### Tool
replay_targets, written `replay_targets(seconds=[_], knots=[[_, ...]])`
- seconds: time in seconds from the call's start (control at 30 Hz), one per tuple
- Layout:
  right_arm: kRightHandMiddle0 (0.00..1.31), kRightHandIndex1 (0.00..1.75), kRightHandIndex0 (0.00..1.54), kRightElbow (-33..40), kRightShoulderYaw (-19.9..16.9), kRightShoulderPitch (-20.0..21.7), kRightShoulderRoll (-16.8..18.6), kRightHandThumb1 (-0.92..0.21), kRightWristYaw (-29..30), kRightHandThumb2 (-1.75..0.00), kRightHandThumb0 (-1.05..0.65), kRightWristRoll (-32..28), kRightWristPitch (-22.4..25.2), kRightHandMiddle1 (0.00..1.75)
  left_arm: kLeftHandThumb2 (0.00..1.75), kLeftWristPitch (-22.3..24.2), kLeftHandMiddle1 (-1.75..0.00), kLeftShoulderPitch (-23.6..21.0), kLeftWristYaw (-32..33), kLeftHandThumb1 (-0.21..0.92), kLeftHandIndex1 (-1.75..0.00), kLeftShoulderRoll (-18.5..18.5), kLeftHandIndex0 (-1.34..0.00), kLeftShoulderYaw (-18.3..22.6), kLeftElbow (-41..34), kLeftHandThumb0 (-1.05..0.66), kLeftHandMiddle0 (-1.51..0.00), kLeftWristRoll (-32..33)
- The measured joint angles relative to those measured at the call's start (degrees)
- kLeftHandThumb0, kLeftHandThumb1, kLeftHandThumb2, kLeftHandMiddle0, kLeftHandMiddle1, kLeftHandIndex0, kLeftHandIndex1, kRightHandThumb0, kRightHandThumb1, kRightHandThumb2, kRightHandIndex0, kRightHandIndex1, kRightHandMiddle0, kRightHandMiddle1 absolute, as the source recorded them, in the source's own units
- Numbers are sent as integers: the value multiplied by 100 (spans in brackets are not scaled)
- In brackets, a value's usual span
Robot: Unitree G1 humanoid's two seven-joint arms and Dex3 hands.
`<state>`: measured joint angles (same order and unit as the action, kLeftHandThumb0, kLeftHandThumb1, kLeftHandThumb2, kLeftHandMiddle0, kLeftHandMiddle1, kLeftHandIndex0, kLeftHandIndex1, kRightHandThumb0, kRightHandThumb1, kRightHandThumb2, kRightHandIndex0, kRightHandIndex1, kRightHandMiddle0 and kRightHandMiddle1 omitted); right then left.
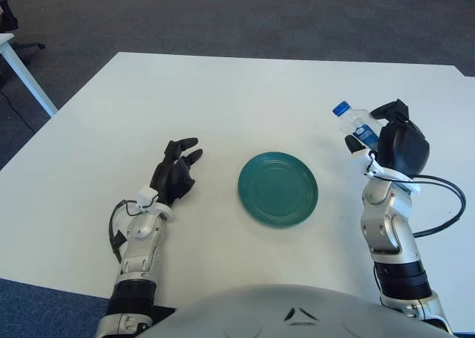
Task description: Put the bottle into the plate.
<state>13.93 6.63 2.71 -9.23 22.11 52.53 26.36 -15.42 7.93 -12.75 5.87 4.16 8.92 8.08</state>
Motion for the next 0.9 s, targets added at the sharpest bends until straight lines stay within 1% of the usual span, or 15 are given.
replay_targets(seconds=[0.13, 0.27, 0.37, 0.5, 0.7, 0.83, 0.87, 0.9], knots=[[60, 175, 124, -211, 282, 129, 116, -34, 2, -129, -47, 23, -25, 175, 101, -1, -40, 35, 27, 92, -106, -37, 0, -30, -51, -58, -37, -25], [60, 175, 124, -275, 623, 231, 222, -34, -87, -129, -47, 27, -110, 175, 101, -1, -40, 87, 43, 92, -106, -84, 0, -80, -128, -58, -37, -57], [60, 175, 124, -276, 812, 264, 258, -34, -189, -129, -47, 26, -227, 175, 101, -2, -40, 144, 80, 92, -106, -119, 0, -127, -199, -58, -37, -90], [59, 175, 125, -339, 1045, 291, 260, -35, -234, -128, -47, 44, -400, 175, 101, -3, -40, 218, 131, 92, -106, -161, 0, -182, -280, -58, -37, -157], [58, 175, 125, -543, 1369, 289, 148, -35, -232, -127, -47, 115, -727, 175, 101, 8, -40, 311, 204, 92, -106, -214, 0, -252, -388, -58, -37, -208], [58, 175, 119, -546, 1513, 290, 85, -36, -314, -127, -47, 259, -782, 175, 101, 3, -40, 367, 248, 92, -106, -267, 0, -304, -447, -58, -37, -241], [58, 175, 119, -543, 1608, 289, 83, -36, -433, -127, -47, 268, -782, 175, 101, 4, -40, 388, 282, 92, -106, -308, 0, -350, -473, -58, -37, -281], [58, 175, 118, -533, 1628, 289, 82, -36, -462, -127, -47, 282, -776, 175, 101, 4, -40, 392, 288, 92, -106, -315, 0, -361, -479, -58, -37, -286]])
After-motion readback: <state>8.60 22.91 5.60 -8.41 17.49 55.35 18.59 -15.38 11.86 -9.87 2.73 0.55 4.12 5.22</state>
